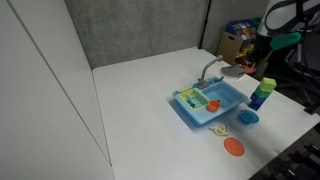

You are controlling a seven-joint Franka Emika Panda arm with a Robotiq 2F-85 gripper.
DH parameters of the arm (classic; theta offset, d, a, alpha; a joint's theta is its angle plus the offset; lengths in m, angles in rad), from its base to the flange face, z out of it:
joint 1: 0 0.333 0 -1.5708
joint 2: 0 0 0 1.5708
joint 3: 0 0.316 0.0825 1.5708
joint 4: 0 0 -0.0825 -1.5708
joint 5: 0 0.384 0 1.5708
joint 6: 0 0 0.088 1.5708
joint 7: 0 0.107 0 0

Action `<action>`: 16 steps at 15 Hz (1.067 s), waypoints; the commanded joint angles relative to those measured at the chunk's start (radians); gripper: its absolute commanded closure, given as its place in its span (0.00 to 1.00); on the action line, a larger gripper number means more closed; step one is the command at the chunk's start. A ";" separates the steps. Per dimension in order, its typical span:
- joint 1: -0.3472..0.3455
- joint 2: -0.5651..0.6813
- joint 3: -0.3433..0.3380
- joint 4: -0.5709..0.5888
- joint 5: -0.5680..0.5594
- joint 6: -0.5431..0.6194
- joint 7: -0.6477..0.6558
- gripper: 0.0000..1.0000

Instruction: Remove the orange measuring cup and stack it on top of the light green block

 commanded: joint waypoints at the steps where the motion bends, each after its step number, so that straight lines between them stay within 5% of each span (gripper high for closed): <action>1: -0.017 -0.087 -0.027 -0.070 -0.045 -0.005 0.056 0.87; 16: -0.113 -0.115 -0.083 -0.149 -0.037 -0.054 0.046 0.87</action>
